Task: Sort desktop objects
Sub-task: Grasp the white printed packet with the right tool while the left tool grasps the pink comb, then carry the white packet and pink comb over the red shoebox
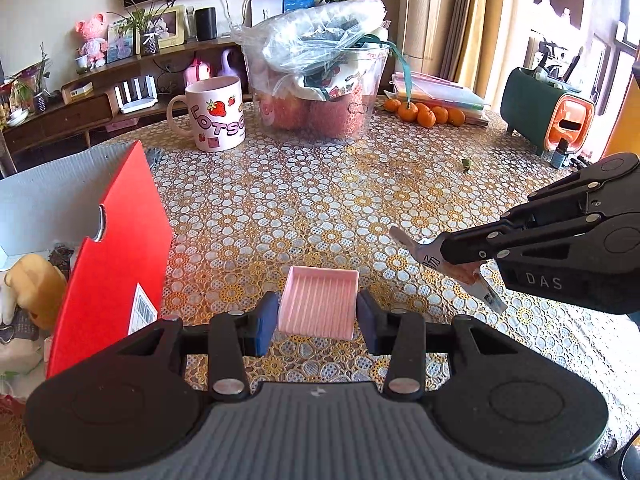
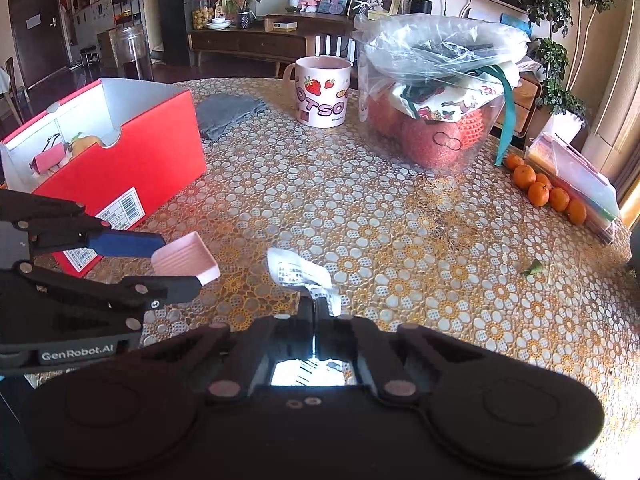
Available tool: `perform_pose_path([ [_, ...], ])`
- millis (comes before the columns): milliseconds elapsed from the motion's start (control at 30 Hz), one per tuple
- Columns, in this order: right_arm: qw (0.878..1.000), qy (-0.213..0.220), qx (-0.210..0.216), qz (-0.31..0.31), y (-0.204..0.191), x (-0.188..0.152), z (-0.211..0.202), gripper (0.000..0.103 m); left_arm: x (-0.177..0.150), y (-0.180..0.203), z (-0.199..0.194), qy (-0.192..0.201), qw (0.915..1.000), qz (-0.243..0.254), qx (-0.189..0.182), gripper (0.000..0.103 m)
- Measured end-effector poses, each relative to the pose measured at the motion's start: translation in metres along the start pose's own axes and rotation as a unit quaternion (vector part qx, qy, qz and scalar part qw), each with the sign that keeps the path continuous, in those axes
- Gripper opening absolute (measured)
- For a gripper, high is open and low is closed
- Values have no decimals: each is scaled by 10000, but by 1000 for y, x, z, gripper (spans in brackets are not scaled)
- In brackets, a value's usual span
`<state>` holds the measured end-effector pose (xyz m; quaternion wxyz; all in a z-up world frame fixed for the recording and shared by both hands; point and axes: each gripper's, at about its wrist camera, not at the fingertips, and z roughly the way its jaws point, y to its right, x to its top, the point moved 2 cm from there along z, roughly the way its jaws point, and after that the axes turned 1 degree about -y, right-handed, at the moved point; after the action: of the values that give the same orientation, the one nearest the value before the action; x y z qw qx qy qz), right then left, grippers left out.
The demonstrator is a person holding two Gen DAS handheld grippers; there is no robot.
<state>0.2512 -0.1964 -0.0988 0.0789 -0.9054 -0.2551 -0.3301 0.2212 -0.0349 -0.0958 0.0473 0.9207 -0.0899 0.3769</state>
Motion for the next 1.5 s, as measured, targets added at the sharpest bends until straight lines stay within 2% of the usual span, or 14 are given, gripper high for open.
perform_pose_path([
  [433, 9997, 160, 77, 189, -18, -1, -41, 0, 0, -17, -51, 82, 10000, -20, 24, 41],
  [667, 9991, 382, 199, 49, -48, 19, -64, 0, 8, -32, -78, 194, 9997, 5, 113, 41],
  [800, 9982, 547, 209, -141, -69, 39, -74, 0, 19, -46, -94, 300, 9991, 43, 282, 41],
  [1167, 9929, 888, 552, -565, -134, 101, -73, 0, 28, -134, -122, 348, 9957, -321, 797, 41],
  [1500, 9913, 850, 715, -708, -181, 135, -42, 0, 22, -213, -124, 166, 9915, -542, 1172, 41],
])
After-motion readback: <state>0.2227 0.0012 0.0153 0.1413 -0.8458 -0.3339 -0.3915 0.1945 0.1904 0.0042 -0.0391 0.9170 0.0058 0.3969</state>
